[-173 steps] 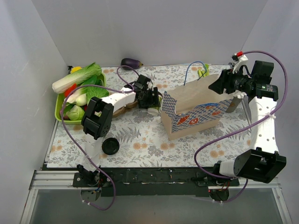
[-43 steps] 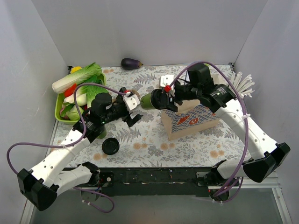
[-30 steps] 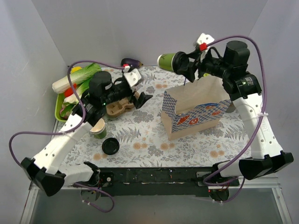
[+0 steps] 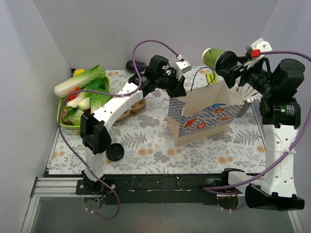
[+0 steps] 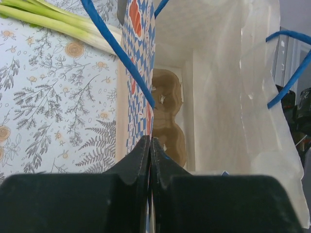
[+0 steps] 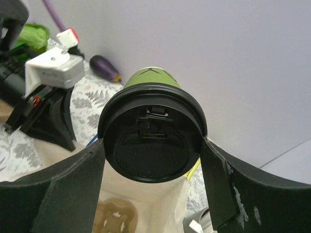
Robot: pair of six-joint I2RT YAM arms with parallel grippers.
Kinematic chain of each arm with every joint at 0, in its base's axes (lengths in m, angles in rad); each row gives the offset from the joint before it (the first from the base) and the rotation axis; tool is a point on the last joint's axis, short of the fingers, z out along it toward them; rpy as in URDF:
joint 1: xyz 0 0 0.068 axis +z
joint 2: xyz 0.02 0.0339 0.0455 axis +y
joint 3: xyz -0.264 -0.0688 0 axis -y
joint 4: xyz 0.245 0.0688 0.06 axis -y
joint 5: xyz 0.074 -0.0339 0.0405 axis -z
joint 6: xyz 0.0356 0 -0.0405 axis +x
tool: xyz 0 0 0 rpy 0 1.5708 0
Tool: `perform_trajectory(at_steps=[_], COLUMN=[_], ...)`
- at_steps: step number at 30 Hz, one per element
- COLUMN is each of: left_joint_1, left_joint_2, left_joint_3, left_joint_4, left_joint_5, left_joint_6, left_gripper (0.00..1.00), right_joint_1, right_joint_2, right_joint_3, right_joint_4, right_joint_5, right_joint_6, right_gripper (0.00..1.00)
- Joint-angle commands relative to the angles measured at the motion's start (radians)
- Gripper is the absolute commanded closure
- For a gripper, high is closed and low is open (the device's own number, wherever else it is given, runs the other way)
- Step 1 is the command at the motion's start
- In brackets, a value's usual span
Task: Pack the takeout coffee
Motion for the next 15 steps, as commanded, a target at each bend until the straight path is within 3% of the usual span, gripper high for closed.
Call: perform_trajectory(at_steps=[1, 7, 10, 15], left_joint_1=[0.038, 0.109, 0.128, 0.135], left_joint_2=[-0.078, -0.106, -0.103, -0.101], left_joint_3=[0.060, 0.103, 0.161, 0.186], left_joint_4=[-0.139, -0.331, -0.474, -0.554], left_joint_5=[0.039, 0.131, 0.135, 0.105], left_joint_6=[0.049, 0.152, 0.248, 0.335], left_gripper=[1.00, 1.00, 1.00, 1.00], right_joint_1=[-0.002, -0.002, -0.002, -0.002], right_joint_2=[-0.068, -0.102, -0.094, -0.090], right_joint_3=[0.025, 0.062, 0.106, 0.106], right_joint_4=[-0.117, -0.213, -0.256, -0.290], right_joint_5=[-0.059, -0.039, -0.070, -0.119], right_joint_6=[-0.043, -0.092, -0.126, -0.152], right_gripper=[0.39, 0.39, 0.38, 0.38])
